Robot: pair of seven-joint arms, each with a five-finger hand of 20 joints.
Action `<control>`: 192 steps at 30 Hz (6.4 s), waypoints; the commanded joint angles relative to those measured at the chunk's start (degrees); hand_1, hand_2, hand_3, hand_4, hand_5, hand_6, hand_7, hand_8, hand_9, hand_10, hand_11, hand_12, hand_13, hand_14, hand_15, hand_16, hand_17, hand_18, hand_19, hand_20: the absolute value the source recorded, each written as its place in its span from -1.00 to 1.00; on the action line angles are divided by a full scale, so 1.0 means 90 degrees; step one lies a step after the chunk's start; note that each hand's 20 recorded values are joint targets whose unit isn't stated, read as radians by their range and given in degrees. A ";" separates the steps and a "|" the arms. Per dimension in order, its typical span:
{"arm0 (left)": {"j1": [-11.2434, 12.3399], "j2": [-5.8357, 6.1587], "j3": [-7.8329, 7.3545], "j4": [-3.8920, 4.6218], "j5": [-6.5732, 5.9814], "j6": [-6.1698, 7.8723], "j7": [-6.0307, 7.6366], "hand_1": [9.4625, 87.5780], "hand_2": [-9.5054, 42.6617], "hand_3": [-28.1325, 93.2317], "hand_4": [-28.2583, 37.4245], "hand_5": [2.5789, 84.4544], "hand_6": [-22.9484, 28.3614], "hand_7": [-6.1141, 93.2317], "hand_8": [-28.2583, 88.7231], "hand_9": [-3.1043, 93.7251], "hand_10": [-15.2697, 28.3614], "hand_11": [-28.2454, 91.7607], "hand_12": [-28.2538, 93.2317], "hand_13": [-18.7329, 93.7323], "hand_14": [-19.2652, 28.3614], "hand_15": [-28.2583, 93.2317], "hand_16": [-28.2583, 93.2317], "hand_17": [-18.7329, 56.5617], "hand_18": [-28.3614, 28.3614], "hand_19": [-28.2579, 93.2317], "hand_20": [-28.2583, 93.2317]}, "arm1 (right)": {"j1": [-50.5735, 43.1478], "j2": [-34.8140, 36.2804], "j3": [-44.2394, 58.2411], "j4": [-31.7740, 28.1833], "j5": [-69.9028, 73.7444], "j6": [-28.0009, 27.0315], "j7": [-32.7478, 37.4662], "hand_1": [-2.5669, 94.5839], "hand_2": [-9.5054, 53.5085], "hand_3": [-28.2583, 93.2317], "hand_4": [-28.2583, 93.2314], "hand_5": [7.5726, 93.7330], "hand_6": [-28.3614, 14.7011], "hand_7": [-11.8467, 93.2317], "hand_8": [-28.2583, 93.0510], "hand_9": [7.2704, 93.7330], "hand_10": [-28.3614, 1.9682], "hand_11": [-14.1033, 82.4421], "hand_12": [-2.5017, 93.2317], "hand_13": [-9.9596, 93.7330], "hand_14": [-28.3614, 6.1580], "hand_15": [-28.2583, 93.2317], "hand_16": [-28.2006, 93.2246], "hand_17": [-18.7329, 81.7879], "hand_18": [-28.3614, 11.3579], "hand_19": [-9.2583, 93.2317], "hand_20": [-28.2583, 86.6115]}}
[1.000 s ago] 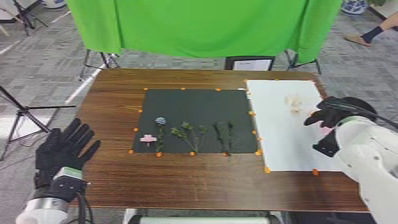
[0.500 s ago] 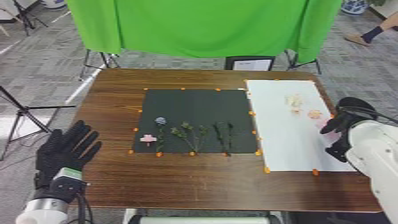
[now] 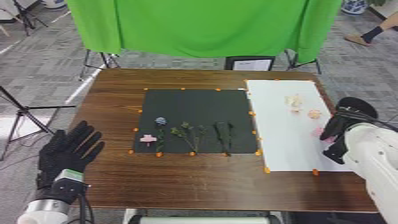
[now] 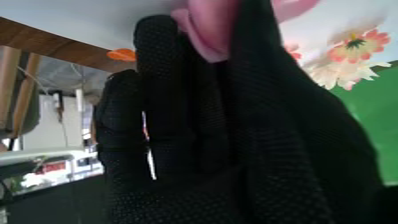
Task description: Arrange flowers
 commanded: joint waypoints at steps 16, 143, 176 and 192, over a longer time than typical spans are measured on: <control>0.0148 -0.0105 -0.0106 -0.0005 0.0015 -0.0101 -0.0101 -0.58 -0.01 0.64 -1.00 0.03 0.28 -0.62 -0.64 -0.17 0.37 -0.21 -0.36 -0.22 0.48 0.06 -0.66 -0.70 0.58 0.13 -0.35 | 0.0153 -0.0380 -0.0819 -0.1589 -0.0940 0.1604 -0.2409 0.32 -1.00 0.52 -1.00 0.70 0.52 -0.32 -0.55 0.86 0.53 -0.62 -0.26 0.61 0.42 -0.04 0.21 0.06 -0.48 0.73 0.18; -0.0145 -0.0116 0.0220 -0.0008 -0.0348 0.0366 0.0029 -0.56 0.04 0.66 -1.00 0.08 0.29 -0.56 -0.66 -0.13 0.42 -0.14 -0.35 -0.19 0.49 0.16 -0.68 -0.69 0.60 0.17 -0.33 | 0.2142 -0.0266 -0.2594 0.1353 -0.1172 -0.0709 -0.0284 0.30 -0.77 0.50 -1.00 0.56 0.35 -0.36 -0.52 0.70 0.32 -0.54 -0.32 0.56 0.21 0.07 0.05 0.05 -0.58 0.77 0.13; -0.0268 -0.0205 0.0197 0.0111 -0.0586 -0.0011 -0.0190 -0.56 0.03 0.65 -1.00 0.06 0.28 -0.57 -0.66 -0.14 0.42 -0.15 -0.35 -0.19 0.49 0.15 -0.67 -0.69 0.59 0.16 -0.34 | 0.2642 -0.2093 -0.4310 0.0048 -0.1866 0.0242 -0.1641 0.28 -0.77 0.55 -1.00 0.59 0.36 -0.33 -0.46 0.74 0.32 -0.51 -0.28 0.59 0.23 0.06 0.07 0.07 -0.59 0.78 0.16; -0.0403 -0.0132 0.0276 0.0177 -0.1274 0.0175 -0.0117 -0.53 0.00 0.65 -1.00 0.05 0.28 -0.58 -0.65 -0.14 0.42 -0.15 -0.34 -0.20 0.47 0.14 -0.67 -0.69 0.60 0.16 -0.33 | 0.2594 -0.2519 -0.4562 0.0354 -0.1958 -0.0061 -0.1467 0.19 -0.81 0.57 -1.00 0.58 0.34 -0.34 -0.51 0.69 0.26 -0.45 -0.35 0.58 0.15 0.11 -0.02 0.08 -0.63 0.79 0.14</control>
